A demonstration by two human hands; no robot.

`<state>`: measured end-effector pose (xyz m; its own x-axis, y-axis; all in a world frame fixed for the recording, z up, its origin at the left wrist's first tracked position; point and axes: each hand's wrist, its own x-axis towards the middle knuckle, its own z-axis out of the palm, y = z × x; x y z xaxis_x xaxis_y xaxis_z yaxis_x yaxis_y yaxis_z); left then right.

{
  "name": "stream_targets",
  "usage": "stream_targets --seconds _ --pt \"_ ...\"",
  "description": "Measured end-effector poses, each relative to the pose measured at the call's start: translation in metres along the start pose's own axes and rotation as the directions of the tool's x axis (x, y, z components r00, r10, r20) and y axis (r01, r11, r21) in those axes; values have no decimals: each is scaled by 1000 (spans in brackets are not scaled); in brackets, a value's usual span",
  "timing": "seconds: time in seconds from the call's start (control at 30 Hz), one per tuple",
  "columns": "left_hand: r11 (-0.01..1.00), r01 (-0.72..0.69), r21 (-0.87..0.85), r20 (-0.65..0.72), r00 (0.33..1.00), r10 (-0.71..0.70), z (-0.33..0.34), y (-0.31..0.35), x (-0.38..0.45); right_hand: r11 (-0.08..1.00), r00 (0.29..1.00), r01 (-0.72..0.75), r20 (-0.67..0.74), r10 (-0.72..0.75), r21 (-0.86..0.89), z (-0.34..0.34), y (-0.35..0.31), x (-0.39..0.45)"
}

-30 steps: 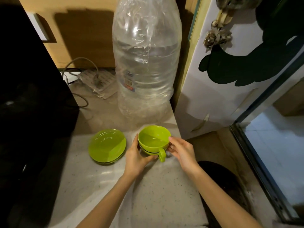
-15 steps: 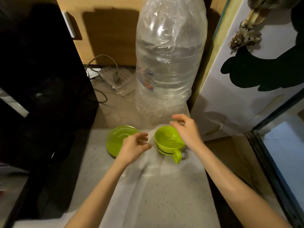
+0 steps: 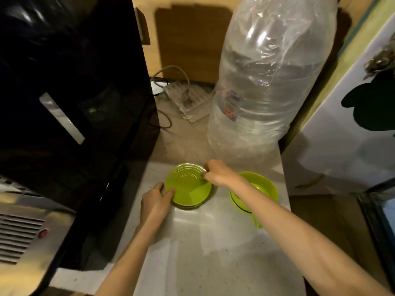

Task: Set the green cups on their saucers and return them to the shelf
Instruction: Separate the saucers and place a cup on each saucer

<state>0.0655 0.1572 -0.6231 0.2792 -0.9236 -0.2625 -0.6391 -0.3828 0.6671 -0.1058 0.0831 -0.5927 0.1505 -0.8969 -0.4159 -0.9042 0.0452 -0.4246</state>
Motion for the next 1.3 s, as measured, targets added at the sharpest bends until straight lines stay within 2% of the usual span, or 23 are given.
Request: stream_targets --seconds 0.3,0.47,0.6,0.8,1.03,1.3 --pt "992 -49 -119 -15 999 48 3 -1 0 999 999 -29 -31 28 -22 6 -4 0" --pt "975 -88 -205 -35 996 83 -5 -10 -15 1000 997 9 -77 -8 8 6 -11 -13" --pt "978 -126 -163 -56 991 119 -16 -21 -37 997 989 79 -128 -79 -8 18 -15 -37" --pt "993 -55 -106 -15 998 53 -19 -42 -66 998 991 52 -126 -49 24 49 -11 -67" --pt "988 -154 -30 -39 987 153 -18 -66 -99 980 994 67 -101 -49 188 83 2 -98" --pt "986 -166 7 3 986 166 -18 -70 -111 977 993 66 -114 -43 202 95 5 -111"
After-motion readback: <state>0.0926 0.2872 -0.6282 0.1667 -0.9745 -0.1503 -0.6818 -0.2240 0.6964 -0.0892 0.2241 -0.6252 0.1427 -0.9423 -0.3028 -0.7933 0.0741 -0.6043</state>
